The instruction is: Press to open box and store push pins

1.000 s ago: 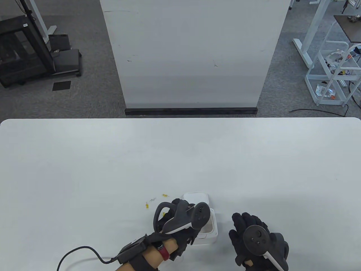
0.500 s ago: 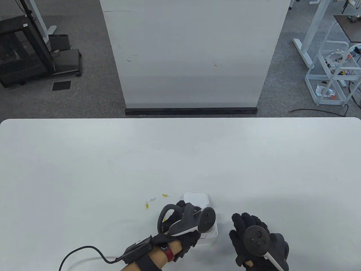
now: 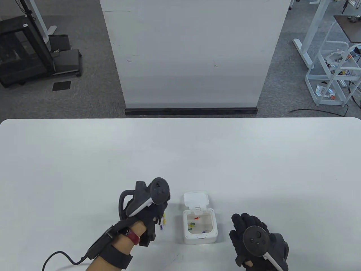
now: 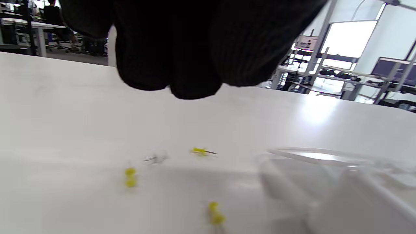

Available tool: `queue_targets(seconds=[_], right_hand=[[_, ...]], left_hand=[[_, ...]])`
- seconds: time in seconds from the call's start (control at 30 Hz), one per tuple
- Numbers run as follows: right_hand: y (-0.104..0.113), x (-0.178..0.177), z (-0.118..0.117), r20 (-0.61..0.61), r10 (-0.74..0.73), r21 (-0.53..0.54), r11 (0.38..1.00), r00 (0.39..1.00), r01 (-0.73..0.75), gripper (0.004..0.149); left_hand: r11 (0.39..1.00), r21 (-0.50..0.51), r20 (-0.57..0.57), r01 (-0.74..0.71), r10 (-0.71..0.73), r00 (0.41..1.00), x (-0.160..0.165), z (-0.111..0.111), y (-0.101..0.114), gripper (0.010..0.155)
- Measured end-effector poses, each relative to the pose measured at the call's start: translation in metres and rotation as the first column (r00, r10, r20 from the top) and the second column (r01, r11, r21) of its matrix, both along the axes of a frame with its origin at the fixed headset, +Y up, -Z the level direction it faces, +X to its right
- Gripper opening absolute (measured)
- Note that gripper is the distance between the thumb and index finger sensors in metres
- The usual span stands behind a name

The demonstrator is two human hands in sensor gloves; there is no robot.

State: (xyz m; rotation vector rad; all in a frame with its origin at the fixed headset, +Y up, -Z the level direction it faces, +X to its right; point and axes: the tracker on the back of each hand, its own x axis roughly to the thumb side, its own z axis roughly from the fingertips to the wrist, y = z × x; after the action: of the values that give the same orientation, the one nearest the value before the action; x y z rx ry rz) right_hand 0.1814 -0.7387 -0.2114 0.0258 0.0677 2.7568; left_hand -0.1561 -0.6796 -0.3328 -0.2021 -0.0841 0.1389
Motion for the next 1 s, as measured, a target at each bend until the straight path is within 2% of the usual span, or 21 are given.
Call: queue_targets(seconds=[0.13,0.3,0.6,0.73,0.77,1.0], right_hand=[[0.0,0.0,0.0,0.001,0.001,-0.003,1.0,1.0,-0.001,0.059],[0.0,0.0,0.0,0.0,0.0,-0.01,1.0,1.0,0.0,0.059],[0.0,0.002,-0.001,0.012,-0.004,-0.011,1.0,1.0,0.004,0.059],[0.0,0.002,-0.001,0.012,-0.008,-0.011,1.0,1.0,0.008,0.059],[0.0,0.002,-0.001,0.012,-0.009,-0.011,1.0,1.0,0.009,0.059],[0.0,0.002,-0.001,0.01,-0.015,-0.017,1.0,1.0,0.015,0.06]], left_hand=[[0.991,-0.007,-0.082,0.132,-0.132,0.988,-0.028,-0.009,-0.027,0.041],[0.99,-0.046,-0.118,0.135,-0.139,0.983,-0.036,-0.013,-0.049,0.047],[0.969,-0.108,-0.15,0.222,-0.237,0.96,-0.015,-0.025,-0.062,0.051],[0.953,-0.082,-0.141,0.292,-0.301,0.943,-0.008,-0.026,-0.07,0.046],[0.953,-0.048,-0.144,0.3,-0.304,0.942,-0.008,-0.025,-0.07,0.043],[0.95,-0.058,-0.143,0.307,-0.312,0.939,-0.007,-0.025,-0.073,0.041]])
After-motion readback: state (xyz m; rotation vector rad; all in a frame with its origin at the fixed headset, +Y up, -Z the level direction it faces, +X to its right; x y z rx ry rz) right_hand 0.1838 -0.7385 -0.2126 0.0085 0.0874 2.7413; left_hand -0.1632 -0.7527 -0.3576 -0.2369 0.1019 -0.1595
